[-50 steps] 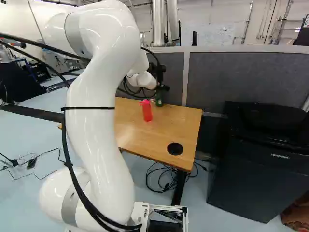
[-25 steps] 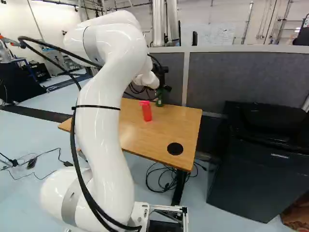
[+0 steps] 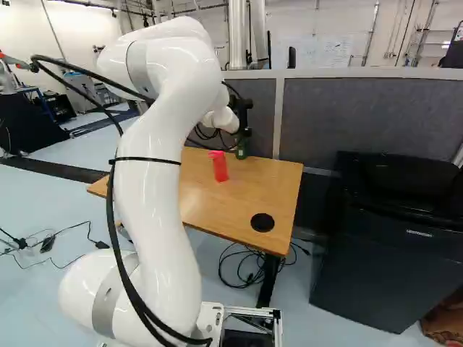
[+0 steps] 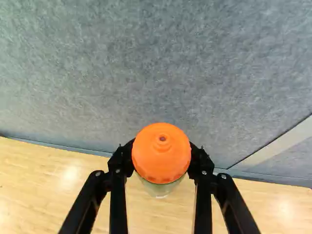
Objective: Pick up the green bottle from the table
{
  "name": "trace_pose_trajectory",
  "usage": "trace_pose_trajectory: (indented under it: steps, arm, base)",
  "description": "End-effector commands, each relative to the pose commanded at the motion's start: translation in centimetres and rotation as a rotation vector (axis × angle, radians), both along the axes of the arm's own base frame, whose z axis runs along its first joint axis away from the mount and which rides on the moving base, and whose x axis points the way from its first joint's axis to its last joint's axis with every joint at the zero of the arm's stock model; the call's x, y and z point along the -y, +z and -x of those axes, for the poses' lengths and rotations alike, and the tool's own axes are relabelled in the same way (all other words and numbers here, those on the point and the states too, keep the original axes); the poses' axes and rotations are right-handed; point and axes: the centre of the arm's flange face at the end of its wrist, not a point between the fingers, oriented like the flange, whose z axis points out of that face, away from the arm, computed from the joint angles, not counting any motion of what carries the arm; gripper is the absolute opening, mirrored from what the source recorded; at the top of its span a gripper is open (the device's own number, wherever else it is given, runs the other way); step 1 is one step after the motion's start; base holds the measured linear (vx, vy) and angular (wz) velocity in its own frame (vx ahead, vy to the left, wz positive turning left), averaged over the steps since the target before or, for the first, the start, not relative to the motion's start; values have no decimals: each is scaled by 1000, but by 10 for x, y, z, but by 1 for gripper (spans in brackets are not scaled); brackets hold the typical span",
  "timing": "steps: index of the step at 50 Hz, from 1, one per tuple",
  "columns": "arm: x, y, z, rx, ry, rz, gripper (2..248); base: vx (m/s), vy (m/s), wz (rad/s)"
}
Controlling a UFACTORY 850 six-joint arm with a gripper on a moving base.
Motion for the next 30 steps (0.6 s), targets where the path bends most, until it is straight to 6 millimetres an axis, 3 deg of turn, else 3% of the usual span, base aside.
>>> trace_pose_trajectory:
  steps: [19, 30]
  arm:
    - [0, 23, 4, 30, 0, 3, 123]
    - [-1, 38, 17, 41, -1, 3, 123]
  base:
    - [0, 0, 0]
    - [0, 0, 0]
